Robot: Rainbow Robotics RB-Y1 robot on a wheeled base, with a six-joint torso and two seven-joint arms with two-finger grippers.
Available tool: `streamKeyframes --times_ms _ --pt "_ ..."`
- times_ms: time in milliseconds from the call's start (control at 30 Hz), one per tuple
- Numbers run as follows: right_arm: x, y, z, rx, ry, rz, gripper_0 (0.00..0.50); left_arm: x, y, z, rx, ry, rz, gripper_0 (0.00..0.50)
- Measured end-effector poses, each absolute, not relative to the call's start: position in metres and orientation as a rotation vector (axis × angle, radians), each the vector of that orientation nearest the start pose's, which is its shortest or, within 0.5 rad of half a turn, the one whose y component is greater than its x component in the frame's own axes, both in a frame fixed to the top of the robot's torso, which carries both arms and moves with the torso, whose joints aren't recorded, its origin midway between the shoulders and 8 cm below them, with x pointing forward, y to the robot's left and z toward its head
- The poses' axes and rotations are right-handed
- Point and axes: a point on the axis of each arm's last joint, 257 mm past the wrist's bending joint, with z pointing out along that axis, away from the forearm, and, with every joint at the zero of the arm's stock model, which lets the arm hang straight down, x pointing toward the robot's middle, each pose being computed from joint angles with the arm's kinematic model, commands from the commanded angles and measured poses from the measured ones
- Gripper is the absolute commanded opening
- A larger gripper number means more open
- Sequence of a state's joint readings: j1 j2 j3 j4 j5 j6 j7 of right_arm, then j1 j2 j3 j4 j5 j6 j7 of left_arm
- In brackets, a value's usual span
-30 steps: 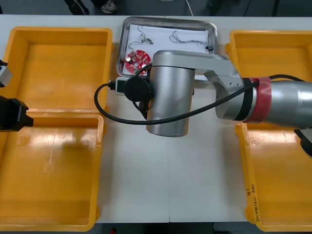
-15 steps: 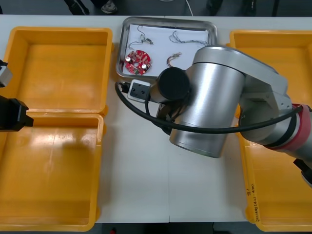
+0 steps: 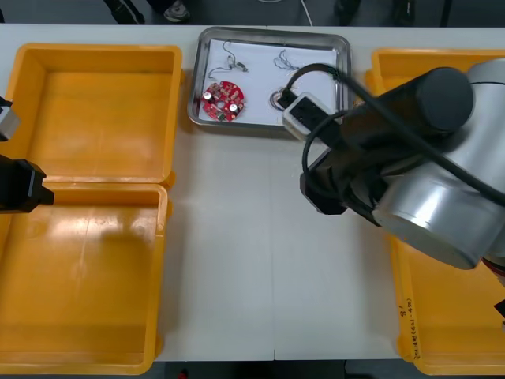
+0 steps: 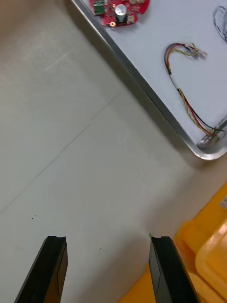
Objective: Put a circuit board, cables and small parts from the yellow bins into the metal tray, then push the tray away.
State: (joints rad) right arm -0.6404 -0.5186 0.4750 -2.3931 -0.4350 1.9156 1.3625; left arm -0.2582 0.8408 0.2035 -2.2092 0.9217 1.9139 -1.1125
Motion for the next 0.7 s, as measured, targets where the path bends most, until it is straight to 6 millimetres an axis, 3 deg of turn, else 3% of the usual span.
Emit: streamKeyframes --times_ms 433,700 --pt "0.412 -0.185 -0.127 -0.439 2.398 0.000 0.500 0.384 0.337 -0.147 -0.013 2.678 -0.031 0.500" --pt "0.410 -0.238 -0.111 -0.274 2.417 0.061 0.500 0.384 0.337 -0.147 -0.013 2.678 -0.031 0.500"
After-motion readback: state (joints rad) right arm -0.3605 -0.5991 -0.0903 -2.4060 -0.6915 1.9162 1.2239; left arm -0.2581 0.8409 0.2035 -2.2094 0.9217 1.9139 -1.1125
